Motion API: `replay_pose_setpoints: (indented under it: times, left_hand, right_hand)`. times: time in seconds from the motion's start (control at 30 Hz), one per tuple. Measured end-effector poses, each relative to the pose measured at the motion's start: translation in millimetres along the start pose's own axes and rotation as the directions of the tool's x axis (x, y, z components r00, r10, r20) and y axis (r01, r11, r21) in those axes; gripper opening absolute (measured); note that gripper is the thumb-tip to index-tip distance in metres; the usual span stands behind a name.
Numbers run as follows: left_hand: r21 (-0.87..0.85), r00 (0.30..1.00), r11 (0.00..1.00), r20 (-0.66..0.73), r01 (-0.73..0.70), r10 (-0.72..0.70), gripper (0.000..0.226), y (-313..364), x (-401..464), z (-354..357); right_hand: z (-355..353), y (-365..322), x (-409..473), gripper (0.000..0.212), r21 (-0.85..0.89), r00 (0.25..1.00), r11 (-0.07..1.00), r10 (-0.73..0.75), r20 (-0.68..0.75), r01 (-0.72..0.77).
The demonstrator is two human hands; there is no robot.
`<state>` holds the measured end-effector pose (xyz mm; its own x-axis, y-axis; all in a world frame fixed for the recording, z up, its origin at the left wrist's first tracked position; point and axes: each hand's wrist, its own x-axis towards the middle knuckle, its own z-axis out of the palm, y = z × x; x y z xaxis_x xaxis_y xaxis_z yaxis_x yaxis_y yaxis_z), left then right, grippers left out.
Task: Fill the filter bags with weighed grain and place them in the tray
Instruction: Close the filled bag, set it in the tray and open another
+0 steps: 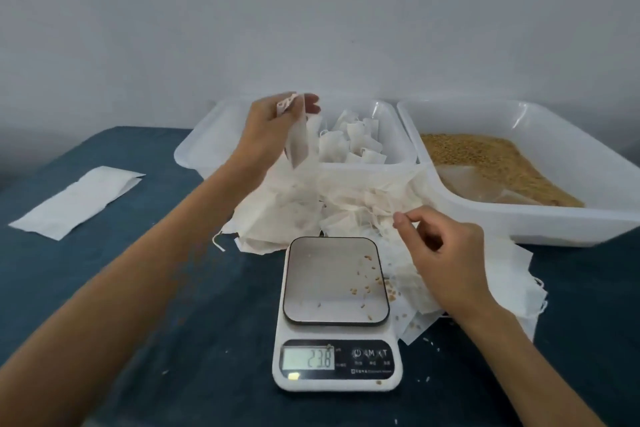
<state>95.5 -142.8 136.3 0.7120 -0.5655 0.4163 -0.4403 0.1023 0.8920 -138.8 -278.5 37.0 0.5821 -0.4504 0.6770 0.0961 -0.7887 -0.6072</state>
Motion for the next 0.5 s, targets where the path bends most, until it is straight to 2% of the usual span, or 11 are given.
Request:
replay_pose_setpoints:
  times: [0.13,0.2,0.3,0.4,0.5]
  left_hand:
    - [0.344,0.982,0.932,-0.182,0.113,-0.052,0.026,-24.4,79.4,-33.7]
    - [0.503,0.973,0.843,-0.212,0.19,-0.093,0.025,-44.4,105.5,-53.8]
    - [0.728,0.972,0.645,-0.204,0.233,-0.121,0.026,-74.0,121.7,-72.5]
    - [0.837,0.96,0.481,-0.168,0.259,-0.225,0.026,-100.5,119.0,-79.8]
    - [0.869,0.946,0.43,-0.113,0.243,-0.305,0.018,-116.4,114.7,-81.9]
  right_hand:
    - [2.0,4.8,-0.5,0.023,0.004,1.0,1.0,-0.024,0.013,0.024]
    - [2.2,5.8,-0.5,0.021,-0.016,0.999,0.999,-0.037,0.013,0.037]
    - [2.7,5.4,0.2,0.019,-0.042,0.999,0.998,-0.051,0.018,0.052]
    - [2.6,7.1,2.2,0.022,-0.052,0.999,0.997,-0.051,0.017,0.052]
    - [2.6,7.6,3.1,0.024,-0.05,0.999,0.998,-0.048,0.012,0.048]
